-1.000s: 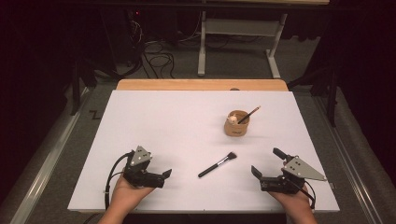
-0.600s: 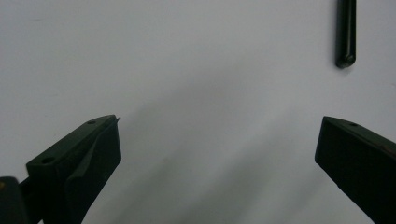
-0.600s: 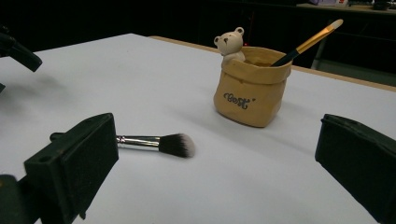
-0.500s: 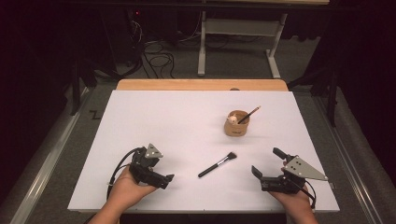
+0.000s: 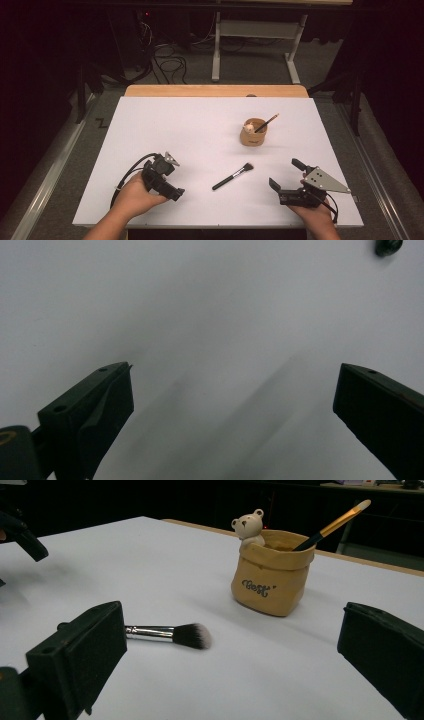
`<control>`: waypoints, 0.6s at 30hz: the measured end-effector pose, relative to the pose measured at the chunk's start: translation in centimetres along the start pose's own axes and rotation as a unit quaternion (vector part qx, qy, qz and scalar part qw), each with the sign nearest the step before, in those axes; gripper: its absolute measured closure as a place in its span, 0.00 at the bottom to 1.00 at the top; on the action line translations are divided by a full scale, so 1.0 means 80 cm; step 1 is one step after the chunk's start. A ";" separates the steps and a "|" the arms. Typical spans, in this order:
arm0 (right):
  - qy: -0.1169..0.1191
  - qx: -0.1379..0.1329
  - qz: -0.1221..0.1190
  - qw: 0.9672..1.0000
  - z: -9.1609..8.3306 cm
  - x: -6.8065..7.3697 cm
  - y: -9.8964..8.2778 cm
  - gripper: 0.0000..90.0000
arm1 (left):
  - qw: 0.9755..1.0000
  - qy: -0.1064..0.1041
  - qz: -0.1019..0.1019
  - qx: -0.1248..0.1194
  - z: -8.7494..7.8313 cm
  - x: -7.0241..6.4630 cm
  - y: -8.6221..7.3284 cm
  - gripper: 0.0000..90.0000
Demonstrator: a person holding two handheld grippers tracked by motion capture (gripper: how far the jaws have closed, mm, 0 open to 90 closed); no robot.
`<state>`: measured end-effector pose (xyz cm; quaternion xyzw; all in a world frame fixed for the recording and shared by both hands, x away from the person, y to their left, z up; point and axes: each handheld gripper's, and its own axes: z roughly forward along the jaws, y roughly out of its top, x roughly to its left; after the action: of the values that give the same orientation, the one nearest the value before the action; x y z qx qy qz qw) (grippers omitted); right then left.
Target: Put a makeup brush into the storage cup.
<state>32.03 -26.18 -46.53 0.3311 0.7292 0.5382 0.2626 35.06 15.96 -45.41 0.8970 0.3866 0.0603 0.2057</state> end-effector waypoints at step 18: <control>0.007 0.001 -0.001 1.000 0.001 -0.001 0.000 0.00 | 0.998 -0.016 -0.024 0.060 0.002 -0.005 0.028 0.07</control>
<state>32.15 -26.23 -46.56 0.3270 0.7319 0.5395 0.2577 36.31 14.24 -44.60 0.8991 0.4074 0.0171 0.1589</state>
